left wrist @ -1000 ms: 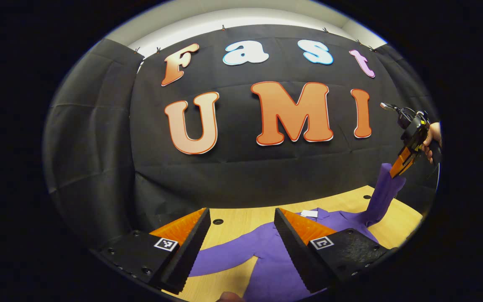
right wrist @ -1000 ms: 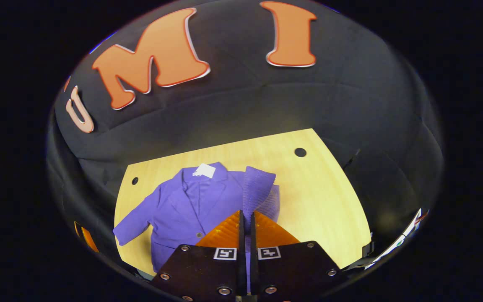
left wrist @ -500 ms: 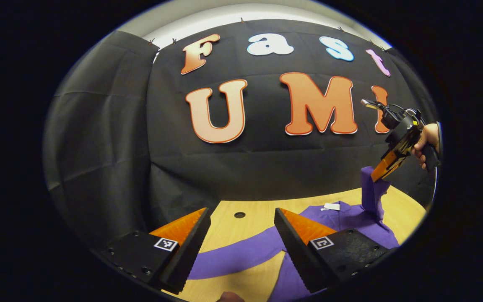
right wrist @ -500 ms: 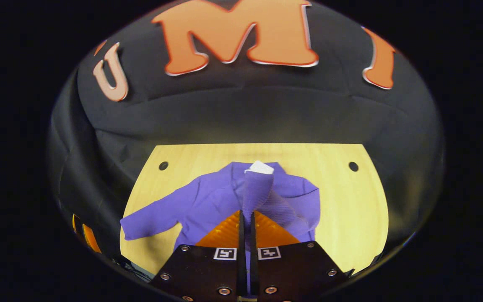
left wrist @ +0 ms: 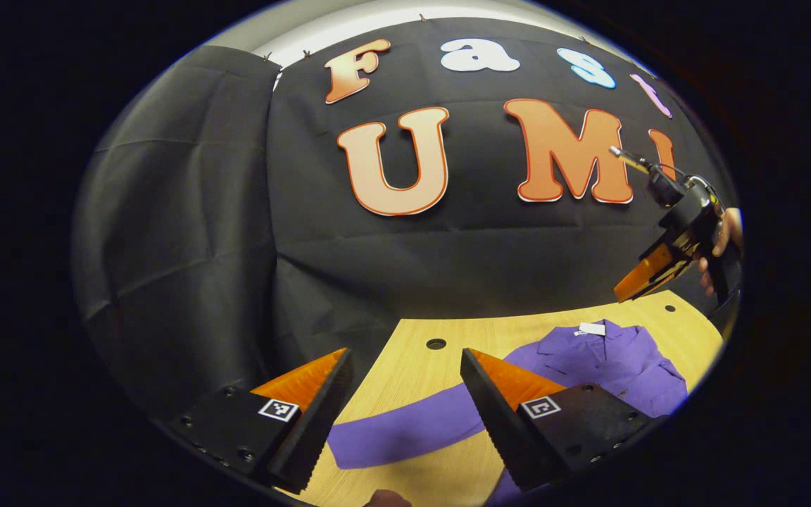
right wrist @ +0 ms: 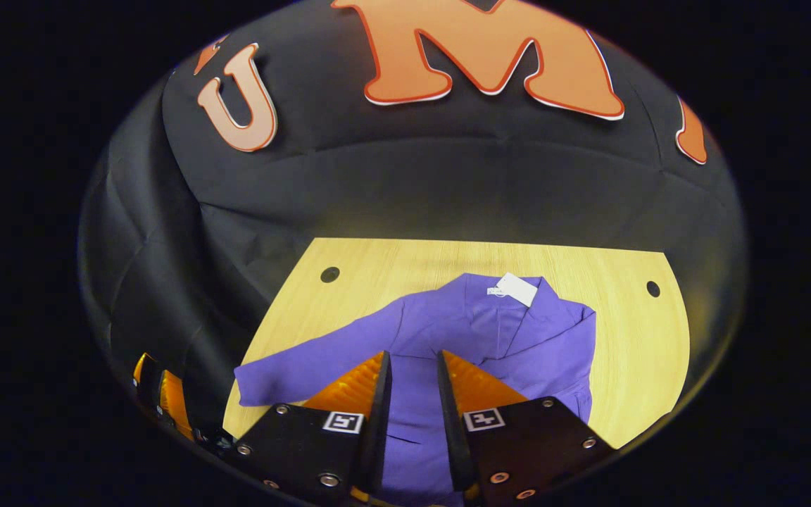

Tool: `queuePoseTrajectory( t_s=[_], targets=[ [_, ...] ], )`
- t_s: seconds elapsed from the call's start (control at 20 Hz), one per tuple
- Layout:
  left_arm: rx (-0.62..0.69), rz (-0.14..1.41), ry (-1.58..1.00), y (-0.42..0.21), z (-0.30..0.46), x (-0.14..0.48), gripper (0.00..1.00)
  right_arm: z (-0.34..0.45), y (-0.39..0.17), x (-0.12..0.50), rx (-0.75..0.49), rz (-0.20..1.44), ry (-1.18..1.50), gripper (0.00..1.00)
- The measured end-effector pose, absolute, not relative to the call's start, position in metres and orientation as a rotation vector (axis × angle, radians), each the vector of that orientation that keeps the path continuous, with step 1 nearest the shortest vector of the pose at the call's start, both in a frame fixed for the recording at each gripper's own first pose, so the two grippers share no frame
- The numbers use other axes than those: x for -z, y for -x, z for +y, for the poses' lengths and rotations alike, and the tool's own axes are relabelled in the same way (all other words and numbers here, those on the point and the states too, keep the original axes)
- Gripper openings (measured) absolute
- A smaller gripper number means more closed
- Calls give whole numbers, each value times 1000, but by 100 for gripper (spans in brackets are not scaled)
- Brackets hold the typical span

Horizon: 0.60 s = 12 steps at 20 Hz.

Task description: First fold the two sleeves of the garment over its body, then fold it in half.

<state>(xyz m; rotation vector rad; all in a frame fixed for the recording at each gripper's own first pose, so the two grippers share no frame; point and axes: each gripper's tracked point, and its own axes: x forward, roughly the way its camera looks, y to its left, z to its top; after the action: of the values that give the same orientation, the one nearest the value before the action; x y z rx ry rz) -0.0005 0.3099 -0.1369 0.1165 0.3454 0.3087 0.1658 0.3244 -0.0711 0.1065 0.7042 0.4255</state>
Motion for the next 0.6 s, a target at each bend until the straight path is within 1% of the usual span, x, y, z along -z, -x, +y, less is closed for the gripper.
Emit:
queuePoseTrajectory(
  t_s=[0.05, 0.1, 0.15, 0.2, 0.25, 0.3, 0.35, 0.45, 0.6],
  targets=[
    [-313, 360, -111, 0, 316, 141, 98, 322, -166, 62, -425, 674, -109, 42],
    [-321, 382, -98, -1, 323, 146, 98, 319, -164, 51, -436, 631, -112, 38],
    [-327, 404, -75, -3, 331, 153, 98, 313, -164, 41, -435, 590, -105, 58],
    [-340, 430, -50, -3, 340, 160, 98, 306, -163, 33, -439, 545, -99, 64],
    [-367, 459, -25, -2, 351, 169, 98, 301, -163, 23, -439, 503, -94, 68],
    [-389, 489, 0, -3, 361, 177, 98, 293, -161, 13, -439, 457, -94, 82],
    [-406, 528, 33, -4, 369, 188, 99, 285, -161, 4, -432, 417, -95, 88],
    [-431, 619, 120, -6, 380, 216, 98, 265, -158, -9, -415, 356, -100, 94],
    [-448, 756, 272, -6, 387, 262, 99, 237, -151, -19, -393, 285, -99, 95]
  ],
)
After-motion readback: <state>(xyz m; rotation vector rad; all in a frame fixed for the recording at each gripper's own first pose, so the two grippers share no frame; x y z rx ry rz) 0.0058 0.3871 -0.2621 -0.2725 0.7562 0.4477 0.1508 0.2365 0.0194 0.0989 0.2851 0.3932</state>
